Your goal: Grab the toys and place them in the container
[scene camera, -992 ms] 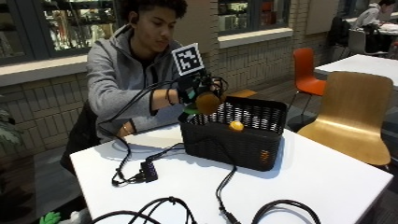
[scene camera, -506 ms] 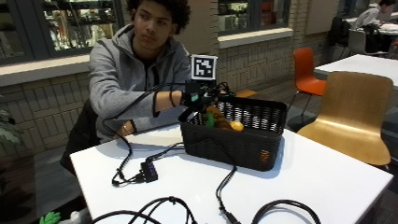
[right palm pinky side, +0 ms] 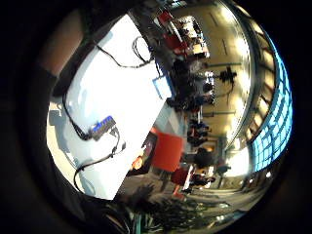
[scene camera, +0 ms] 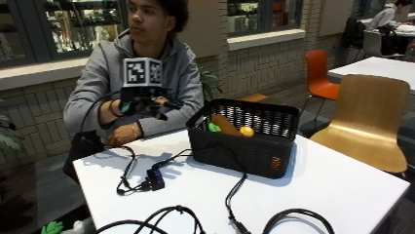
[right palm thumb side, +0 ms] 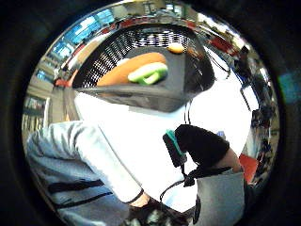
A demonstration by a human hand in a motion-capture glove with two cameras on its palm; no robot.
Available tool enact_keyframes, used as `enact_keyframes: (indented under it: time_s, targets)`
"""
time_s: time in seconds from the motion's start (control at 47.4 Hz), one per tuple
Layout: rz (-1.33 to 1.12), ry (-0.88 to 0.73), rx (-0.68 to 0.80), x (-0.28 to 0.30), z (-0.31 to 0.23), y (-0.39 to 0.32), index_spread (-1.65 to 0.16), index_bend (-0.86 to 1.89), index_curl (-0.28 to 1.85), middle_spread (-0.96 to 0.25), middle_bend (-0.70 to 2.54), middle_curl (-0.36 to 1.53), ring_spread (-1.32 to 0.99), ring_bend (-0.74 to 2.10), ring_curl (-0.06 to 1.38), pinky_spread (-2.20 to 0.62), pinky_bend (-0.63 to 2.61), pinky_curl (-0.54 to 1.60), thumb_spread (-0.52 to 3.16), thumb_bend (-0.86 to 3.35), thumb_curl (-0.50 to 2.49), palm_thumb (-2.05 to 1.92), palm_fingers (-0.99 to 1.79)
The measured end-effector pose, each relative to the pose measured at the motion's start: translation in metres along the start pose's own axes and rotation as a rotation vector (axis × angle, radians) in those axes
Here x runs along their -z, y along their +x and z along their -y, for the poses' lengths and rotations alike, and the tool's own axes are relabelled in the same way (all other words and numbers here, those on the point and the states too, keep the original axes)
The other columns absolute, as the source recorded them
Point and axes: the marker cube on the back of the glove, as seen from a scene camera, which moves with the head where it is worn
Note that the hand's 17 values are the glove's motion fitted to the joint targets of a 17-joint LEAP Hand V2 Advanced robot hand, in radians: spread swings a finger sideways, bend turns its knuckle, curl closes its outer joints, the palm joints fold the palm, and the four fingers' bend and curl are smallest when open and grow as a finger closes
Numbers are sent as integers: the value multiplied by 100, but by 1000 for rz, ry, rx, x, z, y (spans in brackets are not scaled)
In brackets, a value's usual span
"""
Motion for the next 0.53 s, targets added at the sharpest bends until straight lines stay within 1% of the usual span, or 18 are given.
enact_keyframes:
  time_s: [0.084,0.253,0.422,0.528]
  targets:
    - [96,-18,-138,-16,-49,16,-27,12,24,2,16,47,-12,16,32,2,45,35,140,-1,37,11,-20]
    - [197,-67,-304,-54,-133,27,-28,14,24,2,17,44,-13,16,30,2,42,34,142,-1,35,11,-15]
    - [357,-107,-424,-86,-201,21,-28,17,26,1,18,42,-13,16,29,2,39,34,145,0,34,14,-11]
    - [426,-127,-467,-95,-225,12,-29,17,28,1,18,42,-13,16,28,2,37,34,146,1,33,15,-9]
